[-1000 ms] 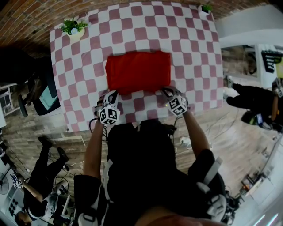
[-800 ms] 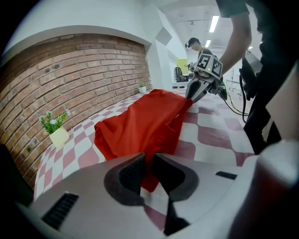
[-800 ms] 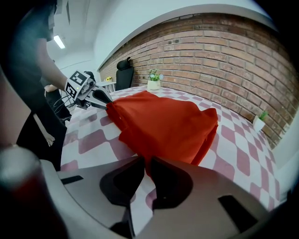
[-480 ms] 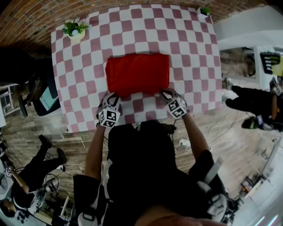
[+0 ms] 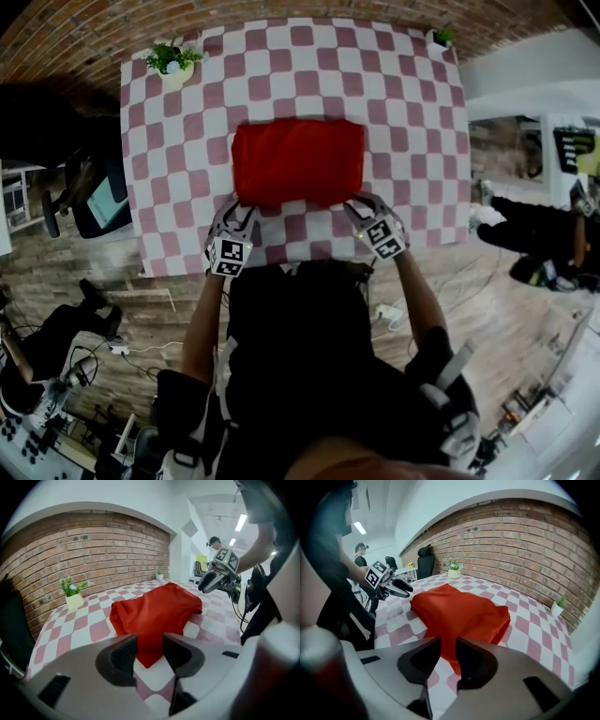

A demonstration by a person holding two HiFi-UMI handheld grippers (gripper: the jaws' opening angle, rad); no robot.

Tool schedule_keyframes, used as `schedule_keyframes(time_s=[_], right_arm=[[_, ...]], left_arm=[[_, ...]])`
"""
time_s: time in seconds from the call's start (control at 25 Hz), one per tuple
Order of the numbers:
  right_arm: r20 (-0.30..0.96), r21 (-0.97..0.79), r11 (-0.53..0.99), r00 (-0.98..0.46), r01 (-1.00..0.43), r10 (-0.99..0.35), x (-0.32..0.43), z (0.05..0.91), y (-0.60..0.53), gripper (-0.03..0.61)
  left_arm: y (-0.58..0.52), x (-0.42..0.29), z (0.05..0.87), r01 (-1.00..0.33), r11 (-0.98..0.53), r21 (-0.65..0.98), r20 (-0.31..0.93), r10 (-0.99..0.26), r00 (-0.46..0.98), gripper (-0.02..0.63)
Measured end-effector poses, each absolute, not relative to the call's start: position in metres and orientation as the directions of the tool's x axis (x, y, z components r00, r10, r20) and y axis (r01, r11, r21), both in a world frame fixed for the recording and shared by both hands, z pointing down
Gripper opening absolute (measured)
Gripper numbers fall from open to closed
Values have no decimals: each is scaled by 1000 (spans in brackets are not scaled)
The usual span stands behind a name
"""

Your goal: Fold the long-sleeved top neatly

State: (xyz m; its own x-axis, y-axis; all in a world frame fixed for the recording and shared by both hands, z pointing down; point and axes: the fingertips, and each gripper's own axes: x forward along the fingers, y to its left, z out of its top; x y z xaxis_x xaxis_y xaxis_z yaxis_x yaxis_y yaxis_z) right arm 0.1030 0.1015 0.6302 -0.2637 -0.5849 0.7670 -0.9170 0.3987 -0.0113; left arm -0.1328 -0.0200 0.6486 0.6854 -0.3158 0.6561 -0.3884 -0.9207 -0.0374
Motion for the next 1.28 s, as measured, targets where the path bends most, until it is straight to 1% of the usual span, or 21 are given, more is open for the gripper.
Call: schedule_keyframes(time_s=[0.12, 0.24, 0.4, 0.56, 0.68, 0.88, 1.12, 1.28], right_arm=[[745, -6, 405, -273, -914, -608, 102, 612, 86, 78], [741, 14, 443, -288, -896, -607, 96, 584, 62, 80], [704, 32, 511, -343, -859, -621, 82, 556, 20, 80], [710, 53, 619, -406, -784, -576, 64, 537, -24, 80], [731, 95, 714, -438, -694, -523, 48, 539, -53, 81], [787, 156, 846, -453, -510, -419, 21, 553, -95, 81], [850, 197, 940, -429, -279, -306, -16, 578, -133, 81], [902, 190, 977, -375, -101, -214, -33, 606, -149, 80]], left_arm=[[-34, -139, 629, -485, -874, 21, 643, -360, 677, 150], [-42, -145, 615, -579, -810, 96, 635, -398, 662, 153], [-48, -142, 601, -633, -759, 152, 627, -421, 655, 158], [-49, -142, 611, -664, -725, 182, 654, -415, 632, 166], [-50, -142, 618, -686, -702, 191, 674, -415, 612, 169], [-54, -132, 627, -696, -684, 217, 671, -414, 615, 169], [-56, -140, 650, -734, -634, 242, 700, -410, 585, 172], [-59, -137, 662, -737, -612, 286, 703, -388, 596, 172]])
